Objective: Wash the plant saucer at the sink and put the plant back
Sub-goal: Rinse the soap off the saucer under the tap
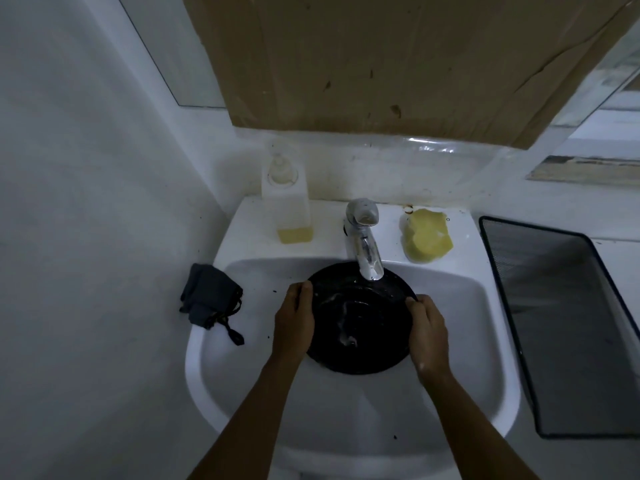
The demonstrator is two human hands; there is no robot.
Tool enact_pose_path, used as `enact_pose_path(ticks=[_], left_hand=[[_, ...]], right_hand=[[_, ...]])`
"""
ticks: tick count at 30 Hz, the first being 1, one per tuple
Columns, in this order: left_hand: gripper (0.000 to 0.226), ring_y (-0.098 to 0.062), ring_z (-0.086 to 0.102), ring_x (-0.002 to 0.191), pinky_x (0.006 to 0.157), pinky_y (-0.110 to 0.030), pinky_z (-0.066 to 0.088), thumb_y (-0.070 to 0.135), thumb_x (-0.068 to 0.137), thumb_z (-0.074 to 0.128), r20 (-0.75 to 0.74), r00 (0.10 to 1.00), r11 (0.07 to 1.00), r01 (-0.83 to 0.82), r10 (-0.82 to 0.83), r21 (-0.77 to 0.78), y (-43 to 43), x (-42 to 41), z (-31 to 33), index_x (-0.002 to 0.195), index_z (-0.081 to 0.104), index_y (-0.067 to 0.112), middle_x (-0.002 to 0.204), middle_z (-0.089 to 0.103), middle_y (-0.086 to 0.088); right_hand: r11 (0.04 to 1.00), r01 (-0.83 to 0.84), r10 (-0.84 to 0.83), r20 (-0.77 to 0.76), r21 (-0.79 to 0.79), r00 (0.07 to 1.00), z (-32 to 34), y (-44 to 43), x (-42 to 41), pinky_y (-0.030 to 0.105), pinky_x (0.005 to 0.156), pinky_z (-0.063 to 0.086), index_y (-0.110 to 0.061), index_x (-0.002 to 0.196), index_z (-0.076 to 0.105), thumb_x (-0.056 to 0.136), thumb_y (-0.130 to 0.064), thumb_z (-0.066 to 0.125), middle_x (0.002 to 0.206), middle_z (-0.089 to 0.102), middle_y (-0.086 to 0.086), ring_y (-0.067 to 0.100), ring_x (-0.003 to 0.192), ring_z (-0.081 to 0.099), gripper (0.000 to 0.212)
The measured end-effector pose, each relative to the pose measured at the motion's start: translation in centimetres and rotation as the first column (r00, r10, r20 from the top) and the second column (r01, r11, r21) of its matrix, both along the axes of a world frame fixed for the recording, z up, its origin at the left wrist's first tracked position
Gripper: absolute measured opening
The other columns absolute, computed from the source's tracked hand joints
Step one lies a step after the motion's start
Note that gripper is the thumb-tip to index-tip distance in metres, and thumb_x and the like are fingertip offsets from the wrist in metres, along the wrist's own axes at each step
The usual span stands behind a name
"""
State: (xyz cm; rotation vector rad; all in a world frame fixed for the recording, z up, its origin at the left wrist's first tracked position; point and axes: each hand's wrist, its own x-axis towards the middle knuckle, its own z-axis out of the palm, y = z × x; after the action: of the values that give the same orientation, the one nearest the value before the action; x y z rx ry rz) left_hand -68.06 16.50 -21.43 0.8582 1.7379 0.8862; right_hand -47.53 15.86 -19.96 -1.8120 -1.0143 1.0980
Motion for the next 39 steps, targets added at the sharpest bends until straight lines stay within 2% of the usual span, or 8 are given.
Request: enact_pose_path(ticks=[8, 14, 18, 24, 28, 33, 37, 39], left_hand=[[0.014, 0.023, 0.056, 0.086, 0.068, 0.006, 0.037, 0.067, 0.08, 0.052, -0.093, 0.951, 0.951, 0.301, -0.294, 0.068, 2.4, 0.9, 2.0, 0.084, 0.064, 0.062, 0.088, 0.065, 0.036], [0.036, 0.01, 0.062, 0.088, 0.073, -0.01, 0.046, 0.077, 0.079, 0.045, 0.009, 0.987, 0.986, 0.16, -0.161, 0.042, 1.7, -1.1, 0.6, 0.085, 0.069, 0.052, 0.092, 0.07, 0.024], [0.061, -0.007, 0.068, 0.087, 0.079, -0.029, 0.055, 0.082, 0.078, 0.042, 0.081, 0.993, 0.997, 0.082, -0.081, -0.01, 0.7, -1.3, -0.7, 0.087, 0.074, 0.031, 0.09, 0.074, 0.009], [0.054, -0.008, 0.062, 0.064, 0.06, -0.015, 0.044, 0.073, 0.082, 0.048, 0.033, 0.989, 0.988, 0.143, -0.145, 0.05, 1.6, -1.1, 0.1, 0.059, 0.059, 0.026, 0.063, 0.063, 0.009], [0.048, -0.004, 0.061, 0.064, 0.058, -0.013, 0.042, 0.069, 0.084, 0.05, -0.016, 0.98, 0.977, 0.197, -0.196, 0.076, 2.5, -1.1, 0.8, 0.059, 0.055, 0.028, 0.062, 0.061, 0.011], [0.032, 0.01, 0.062, 0.077, 0.059, -0.003, 0.043, 0.072, 0.084, 0.046, -0.025, 0.989, 0.988, 0.145, -0.144, 0.056, 2.2, -1.5, 1.1, 0.085, 0.066, 0.047, 0.083, 0.068, 0.026], [0.055, -0.012, 0.067, 0.085, 0.073, -0.027, 0.052, 0.075, 0.086, 0.041, 0.067, 0.997, 0.999, 0.032, -0.029, -0.034, 0.2, -1.2, -0.1, 0.081, 0.067, 0.027, 0.085, 0.071, 0.005], [0.054, -0.016, 0.066, 0.096, 0.084, -0.034, 0.053, 0.069, 0.092, 0.038, 0.105, 0.994, 0.999, -0.011, 0.016, -0.049, -0.6, -0.6, -0.4, 0.098, 0.069, 0.026, 0.1, 0.071, 0.002]], right_hand=[[0.877, -0.48, 0.463, 0.335, -0.035, 0.821, 2.5, 4.7, -0.4, 0.008, 0.059, 0.038, -0.038, 0.071, 0.059, 0.093, -0.051, 0.047, 0.072, 0.064, -0.023, -0.008, 0.071, 0.058, 0.028], [0.989, -0.125, 0.117, 0.085, 0.085, 0.989, 0.7, 2.5, 1.2, 0.025, 0.064, 0.043, -0.018, 0.066, 0.057, 0.095, -0.047, 0.051, 0.06, 0.059, -0.006, 0.005, 0.06, 0.053, 0.042], [0.994, 0.097, -0.093, -0.068, 0.055, 0.993, -0.4, 0.6, 0.6, 0.034, 0.063, 0.039, -0.011, 0.064, 0.05, 0.097, -0.045, 0.051, 0.058, 0.048, -0.003, 0.012, 0.06, 0.046, 0.047], [0.976, -0.217, 0.211, 0.135, 0.035, 0.968, 0.6, 1.9, 0.0, 0.012, 0.063, 0.043, -0.025, 0.074, 0.061, 0.095, -0.049, 0.042, 0.075, 0.066, -0.01, 0.002, 0.071, 0.06, 0.037], [0.922, -0.387, 0.377, 0.308, -0.031, 0.873, 2.1, 4.7, -1.0, 0.024, 0.057, 0.039, -0.026, 0.067, 0.056, 0.094, -0.053, 0.043, 0.067, 0.064, -0.014, -0.003, 0.065, 0.058, 0.041], [0.998, -0.057, 0.059, 0.155, -0.021, 0.986, 0.8, 3.3, -0.1, 0.027, 0.066, 0.046, -0.023, 0.074, 0.068, 0.089, -0.062, 0.042, 0.067, 0.067, -0.012, -0.001, 0.066, 0.06, 0.049], [0.946, 0.304, -0.319, -0.163, -0.114, 0.934, -0.8, 0.3, -0.4, 0.045, 0.088, 0.054, -0.021, 0.086, 0.074, 0.087, -0.058, 0.048, 0.082, 0.075, -0.002, 0.021, 0.088, 0.07, 0.046], [0.923, 0.336, -0.372, -0.215, -0.186, 0.903, -1.4, -0.7, -0.7, 0.048, 0.095, 0.051, -0.024, 0.088, 0.076, 0.086, -0.054, 0.049, 0.091, 0.076, -0.001, 0.024, 0.096, 0.068, 0.041]])
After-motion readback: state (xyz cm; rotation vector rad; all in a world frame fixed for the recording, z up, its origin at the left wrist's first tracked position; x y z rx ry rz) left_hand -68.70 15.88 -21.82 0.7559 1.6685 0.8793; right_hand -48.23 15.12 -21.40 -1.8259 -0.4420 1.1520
